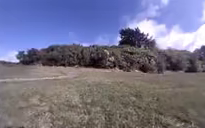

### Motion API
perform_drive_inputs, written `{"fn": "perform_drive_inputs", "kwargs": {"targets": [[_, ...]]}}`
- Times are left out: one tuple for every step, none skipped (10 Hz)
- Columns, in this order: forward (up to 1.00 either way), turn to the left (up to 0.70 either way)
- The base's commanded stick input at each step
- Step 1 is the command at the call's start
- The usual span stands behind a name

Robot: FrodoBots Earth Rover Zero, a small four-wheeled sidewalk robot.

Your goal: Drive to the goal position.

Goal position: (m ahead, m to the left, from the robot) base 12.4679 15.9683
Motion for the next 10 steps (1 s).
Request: {"fn": "perform_drive_inputs", "kwargs": {"targets": [[0.7, 0.0], [0.7, 0.0], [0.7, 0.0], [0.7, 0.0], [0.7, 0.0], [0.7, 0.0], [0.7, 0.0], [0.7, 0.0], [0.7, 0.0], [0.7, 0.0]]}}
